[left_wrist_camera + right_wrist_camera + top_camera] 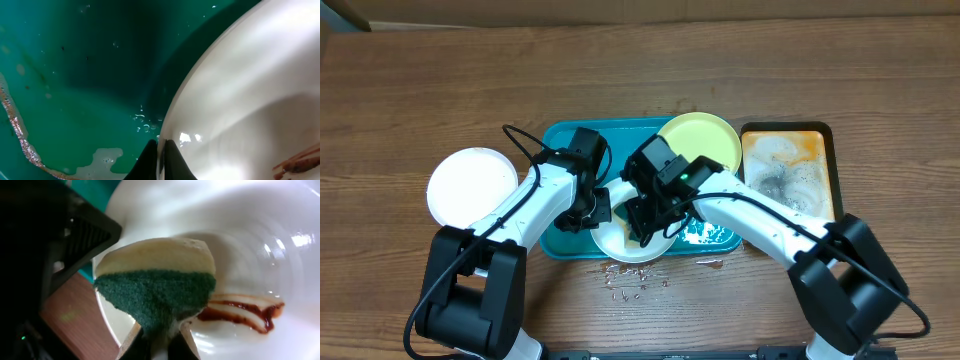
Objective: Clean dirty plates on tray and stack at the side
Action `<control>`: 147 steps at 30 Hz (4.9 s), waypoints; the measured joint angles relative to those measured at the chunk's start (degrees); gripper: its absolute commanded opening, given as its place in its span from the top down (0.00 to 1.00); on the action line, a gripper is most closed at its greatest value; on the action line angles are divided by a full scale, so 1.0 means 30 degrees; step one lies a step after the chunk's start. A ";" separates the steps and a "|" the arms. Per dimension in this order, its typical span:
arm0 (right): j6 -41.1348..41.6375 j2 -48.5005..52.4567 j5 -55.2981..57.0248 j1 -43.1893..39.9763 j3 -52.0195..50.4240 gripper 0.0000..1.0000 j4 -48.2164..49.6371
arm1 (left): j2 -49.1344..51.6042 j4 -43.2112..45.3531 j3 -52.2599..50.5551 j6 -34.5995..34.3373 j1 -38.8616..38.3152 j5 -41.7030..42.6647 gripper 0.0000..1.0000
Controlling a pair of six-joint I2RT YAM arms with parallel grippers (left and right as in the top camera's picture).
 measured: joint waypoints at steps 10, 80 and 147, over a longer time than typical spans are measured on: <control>0.0692 0.1683 0.0066 0.0248 0.0000 0.96 0.0641 | 0.0000 0.0015 0.0000 0.0007 0.0000 0.0036 0.96; 0.0860 0.1151 0.6025 -0.0525 0.0882 0.96 -0.2892 | 0.0000 -0.0474 -0.0138 0.0029 -0.0131 0.0787 0.96; -0.6441 0.3045 -0.0357 -0.2178 0.2033 0.96 -0.4736 | -0.0007 -0.0874 -0.0153 0.0036 -0.0131 0.0619 0.96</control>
